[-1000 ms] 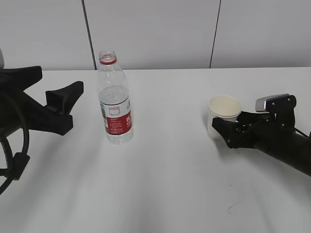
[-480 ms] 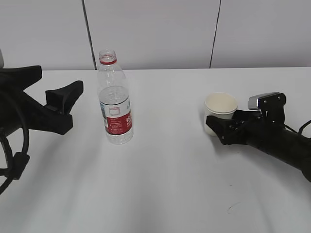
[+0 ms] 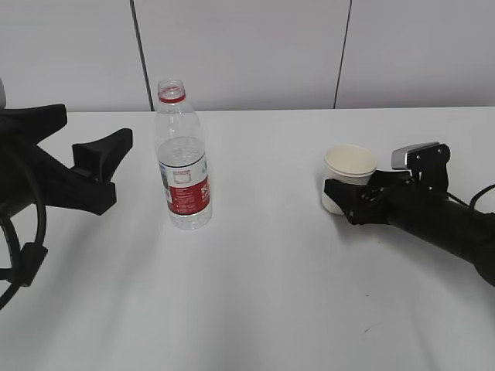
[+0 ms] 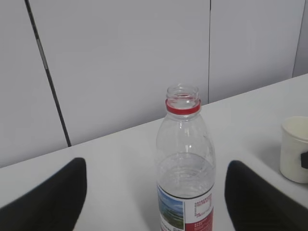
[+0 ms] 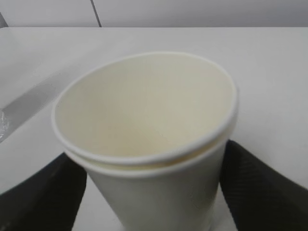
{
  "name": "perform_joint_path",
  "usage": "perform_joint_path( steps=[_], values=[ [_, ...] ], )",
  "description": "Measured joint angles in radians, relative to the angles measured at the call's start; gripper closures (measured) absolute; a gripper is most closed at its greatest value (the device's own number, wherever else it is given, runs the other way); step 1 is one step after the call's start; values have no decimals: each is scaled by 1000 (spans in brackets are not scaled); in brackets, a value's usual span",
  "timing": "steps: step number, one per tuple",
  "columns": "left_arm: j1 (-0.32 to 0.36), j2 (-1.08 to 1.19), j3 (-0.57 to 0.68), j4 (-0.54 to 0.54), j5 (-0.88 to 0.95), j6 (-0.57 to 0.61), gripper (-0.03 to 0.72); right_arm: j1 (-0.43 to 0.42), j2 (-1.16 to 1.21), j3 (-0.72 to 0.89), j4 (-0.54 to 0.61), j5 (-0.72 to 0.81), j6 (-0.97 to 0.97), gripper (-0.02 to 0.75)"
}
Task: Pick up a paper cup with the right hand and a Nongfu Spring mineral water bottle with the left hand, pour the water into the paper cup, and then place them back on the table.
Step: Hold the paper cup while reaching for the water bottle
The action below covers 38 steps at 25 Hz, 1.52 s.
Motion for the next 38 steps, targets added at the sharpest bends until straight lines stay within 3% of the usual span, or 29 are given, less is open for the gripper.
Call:
perform_joint_path(
  steps=[12, 18, 33, 38],
  values=[
    [0, 0, 0, 0, 0, 0, 158, 0, 2, -30, -38, 0, 4, 125],
    [0, 0, 0, 0, 0, 0, 158, 0, 2, -30, -54, 0, 23, 77],
    [0, 0, 0, 1, 0, 0, 160, 20, 51, -61, -54, 0, 29, 72],
    [0, 7, 0, 0, 27, 0, 160, 20, 51, -66, -47, 0, 29, 125]
  ],
)
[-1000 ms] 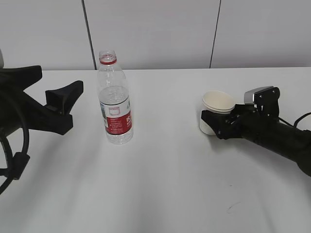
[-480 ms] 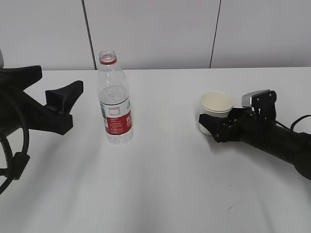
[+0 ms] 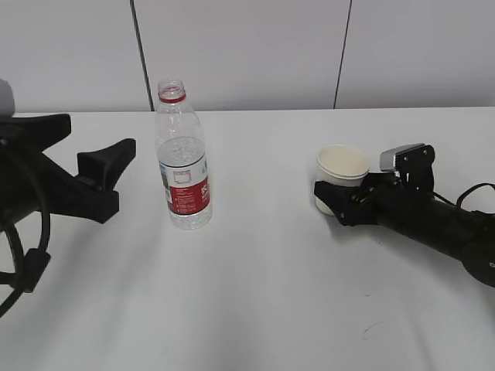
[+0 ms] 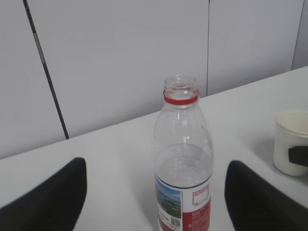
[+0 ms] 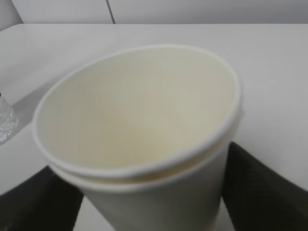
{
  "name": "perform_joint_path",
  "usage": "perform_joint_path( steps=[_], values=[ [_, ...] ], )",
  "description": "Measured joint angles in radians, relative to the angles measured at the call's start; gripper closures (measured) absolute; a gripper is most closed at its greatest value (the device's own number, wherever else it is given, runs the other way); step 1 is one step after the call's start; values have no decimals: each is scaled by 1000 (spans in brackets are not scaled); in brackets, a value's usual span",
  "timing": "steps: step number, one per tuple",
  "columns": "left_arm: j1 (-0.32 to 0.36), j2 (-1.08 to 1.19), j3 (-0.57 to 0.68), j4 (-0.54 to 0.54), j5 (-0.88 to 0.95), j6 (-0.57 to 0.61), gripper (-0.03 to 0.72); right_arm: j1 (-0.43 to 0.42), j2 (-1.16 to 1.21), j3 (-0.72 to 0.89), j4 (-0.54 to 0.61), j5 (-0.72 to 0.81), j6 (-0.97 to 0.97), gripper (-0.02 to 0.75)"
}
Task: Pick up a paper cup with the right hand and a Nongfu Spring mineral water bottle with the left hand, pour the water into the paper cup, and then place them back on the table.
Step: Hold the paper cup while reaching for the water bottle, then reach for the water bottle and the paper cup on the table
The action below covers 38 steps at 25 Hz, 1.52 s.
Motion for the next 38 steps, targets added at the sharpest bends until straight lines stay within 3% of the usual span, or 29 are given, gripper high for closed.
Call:
perform_joint_path(
  steps=[4, 10, 15, 21, 38],
  values=[
    [0, 30, 0, 0, 23, 0, 160, 0, 0, 0, -2, 0, 0, 190],
    [0, 97, 0, 0, 14, -2, 153, 0, 0, 0, -6, 0, 0, 203],
    [0, 196, -1, 13, -63, -71, 82, 0, 2, 0, -6, -2, 0, 204],
    [0, 383, -17, 85, -252, -139, 69, 0, 6, 0, -6, -8, 0, 204],
    [0, 726, -365, 87, -341, -196, 86, 0, 6, 0, -6, -10, 0, 205]
  ],
)
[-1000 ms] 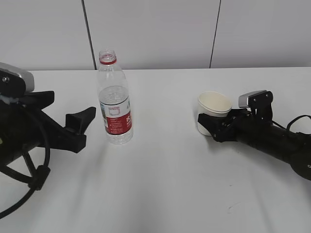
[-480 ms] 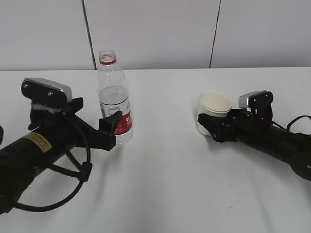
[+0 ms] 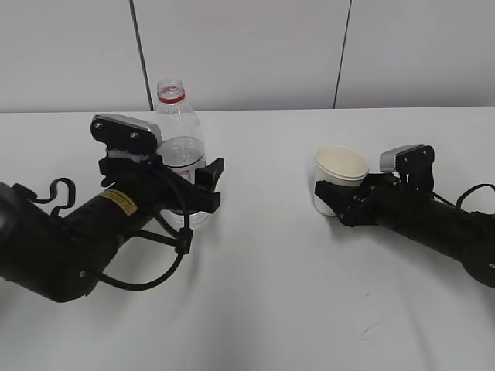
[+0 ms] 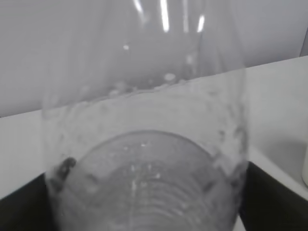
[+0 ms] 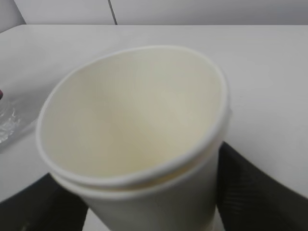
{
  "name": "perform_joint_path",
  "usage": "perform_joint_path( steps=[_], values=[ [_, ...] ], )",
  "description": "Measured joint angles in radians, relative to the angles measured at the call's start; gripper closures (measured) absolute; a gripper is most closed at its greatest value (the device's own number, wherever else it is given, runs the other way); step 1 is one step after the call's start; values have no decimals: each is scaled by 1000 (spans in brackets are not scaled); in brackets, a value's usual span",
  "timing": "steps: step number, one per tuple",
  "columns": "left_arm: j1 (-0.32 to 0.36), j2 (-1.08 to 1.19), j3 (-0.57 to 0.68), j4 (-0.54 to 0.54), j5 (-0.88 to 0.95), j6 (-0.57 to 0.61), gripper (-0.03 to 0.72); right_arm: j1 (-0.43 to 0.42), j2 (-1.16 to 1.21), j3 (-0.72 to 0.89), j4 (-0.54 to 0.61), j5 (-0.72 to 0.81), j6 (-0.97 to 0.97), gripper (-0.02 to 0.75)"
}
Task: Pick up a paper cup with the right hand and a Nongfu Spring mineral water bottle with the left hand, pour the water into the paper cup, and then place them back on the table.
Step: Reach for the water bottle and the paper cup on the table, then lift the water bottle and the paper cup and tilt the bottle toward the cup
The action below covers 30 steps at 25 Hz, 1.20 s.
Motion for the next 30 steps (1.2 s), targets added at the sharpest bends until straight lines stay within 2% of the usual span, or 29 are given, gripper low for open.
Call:
perform_joint_path(
  steps=[5, 10, 13, 17, 22, 30],
  values=[
    [0, 50, -65, -17, 2, 0, 141, 0, 0, 0, 0, 0, 0, 205],
    [0, 51, -66, -39, 7, -3, 314, 0, 0, 0, -5, 0, 0, 205],
    [0, 51, -68, -39, 8, -3, 363, 0, 0, -2, -35, 0, 0, 205],
    [1, 51, -69, -6, 10, 15, 377, 0, 0, -4, -125, -2, 4, 206],
    [2, 41, -70, 78, 32, 118, 378, 0, 0, -15, -264, -8, 50, 206],
    [2, -42, -68, 92, 216, 378, 379, 26, 0, -91, -506, -3, 215, 206]
  ],
)
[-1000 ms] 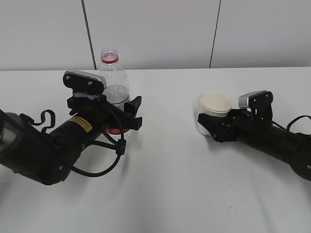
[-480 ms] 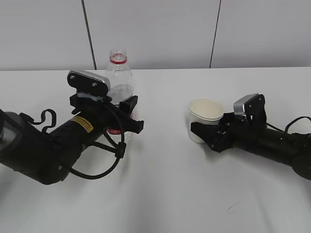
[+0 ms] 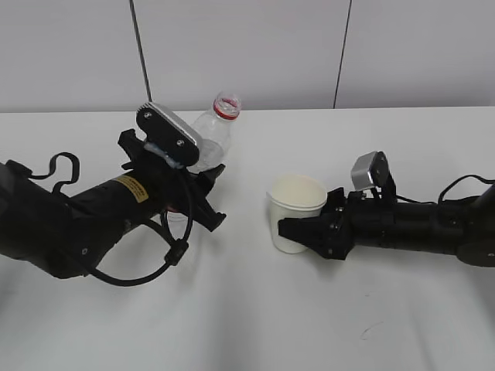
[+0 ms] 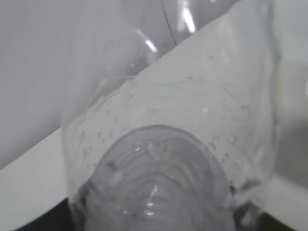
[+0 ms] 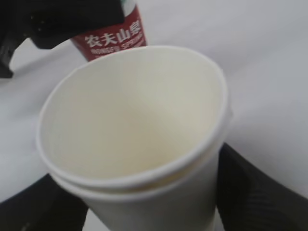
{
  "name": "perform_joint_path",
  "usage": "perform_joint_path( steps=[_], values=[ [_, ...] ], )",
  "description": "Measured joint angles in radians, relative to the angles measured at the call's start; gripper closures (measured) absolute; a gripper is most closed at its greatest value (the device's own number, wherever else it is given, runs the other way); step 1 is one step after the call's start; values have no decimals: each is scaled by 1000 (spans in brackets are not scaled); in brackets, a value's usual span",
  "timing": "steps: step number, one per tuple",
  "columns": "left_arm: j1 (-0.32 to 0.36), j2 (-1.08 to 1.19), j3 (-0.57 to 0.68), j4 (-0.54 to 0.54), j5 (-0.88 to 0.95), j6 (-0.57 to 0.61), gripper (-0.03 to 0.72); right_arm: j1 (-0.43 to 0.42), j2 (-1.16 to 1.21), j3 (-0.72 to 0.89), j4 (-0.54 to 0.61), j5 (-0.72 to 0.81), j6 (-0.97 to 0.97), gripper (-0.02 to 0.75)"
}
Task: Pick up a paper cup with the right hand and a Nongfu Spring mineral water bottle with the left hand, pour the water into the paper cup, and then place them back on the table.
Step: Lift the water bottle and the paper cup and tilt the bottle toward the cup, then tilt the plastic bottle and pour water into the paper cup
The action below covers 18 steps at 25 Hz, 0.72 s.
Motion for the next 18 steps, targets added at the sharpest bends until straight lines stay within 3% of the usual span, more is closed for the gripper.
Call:
perform_joint_path(
  steps=[8, 18],
  values=[
    [0, -73, 2, -39, 92, 266, 379, 97, 3, -26, -57, 4, 13, 206],
    [0, -107, 3, -101, 138, 557, 380, 113, -48, -43, -63, 8, 28, 206]
  ],
)
